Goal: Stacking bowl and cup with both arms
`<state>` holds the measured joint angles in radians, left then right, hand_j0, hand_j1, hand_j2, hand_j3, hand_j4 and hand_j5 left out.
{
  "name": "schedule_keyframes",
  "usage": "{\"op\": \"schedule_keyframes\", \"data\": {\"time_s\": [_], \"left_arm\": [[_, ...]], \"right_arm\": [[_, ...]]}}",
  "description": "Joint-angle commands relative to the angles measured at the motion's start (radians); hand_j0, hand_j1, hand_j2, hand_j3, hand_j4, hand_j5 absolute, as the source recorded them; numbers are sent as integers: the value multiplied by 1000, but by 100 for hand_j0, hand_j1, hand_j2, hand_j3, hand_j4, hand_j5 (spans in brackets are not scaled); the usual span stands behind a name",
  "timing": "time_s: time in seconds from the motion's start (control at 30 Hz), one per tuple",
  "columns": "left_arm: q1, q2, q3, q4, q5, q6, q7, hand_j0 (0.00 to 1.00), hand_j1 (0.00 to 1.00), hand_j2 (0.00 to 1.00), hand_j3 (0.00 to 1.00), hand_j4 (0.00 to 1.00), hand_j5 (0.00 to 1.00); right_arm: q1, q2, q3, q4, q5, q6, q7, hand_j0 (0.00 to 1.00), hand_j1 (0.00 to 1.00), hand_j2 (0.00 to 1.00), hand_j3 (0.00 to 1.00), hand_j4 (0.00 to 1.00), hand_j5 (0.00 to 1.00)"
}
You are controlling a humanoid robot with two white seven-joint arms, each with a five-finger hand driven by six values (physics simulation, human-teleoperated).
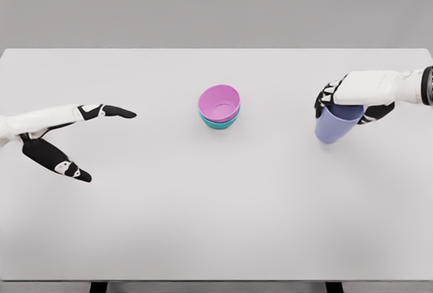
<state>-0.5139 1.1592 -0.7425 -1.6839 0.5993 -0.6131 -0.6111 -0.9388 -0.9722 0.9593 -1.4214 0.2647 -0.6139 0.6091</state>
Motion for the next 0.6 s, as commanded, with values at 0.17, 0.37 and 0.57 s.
{"op": "schedule_keyframes", "data": {"time_s": [0.17,0.37,0.57], "left_arm": [[0,2,5,0,7,2,0,100,100,100,100,100,100],[0,-1,6,0,7,2,0,100,100,100,100,100,100],[0,-1,6,0,7,2,0,100,100,100,100,100,100]], "right_arm": [[-41,59,-4,1,-8,3,2,44,44,44,44,44,44],[-66,122,-53,-1,-7,3,2,44,44,44,44,44,44],[-98,196,-90,-13,-8,3,2,44,44,44,44,44,44]]}}
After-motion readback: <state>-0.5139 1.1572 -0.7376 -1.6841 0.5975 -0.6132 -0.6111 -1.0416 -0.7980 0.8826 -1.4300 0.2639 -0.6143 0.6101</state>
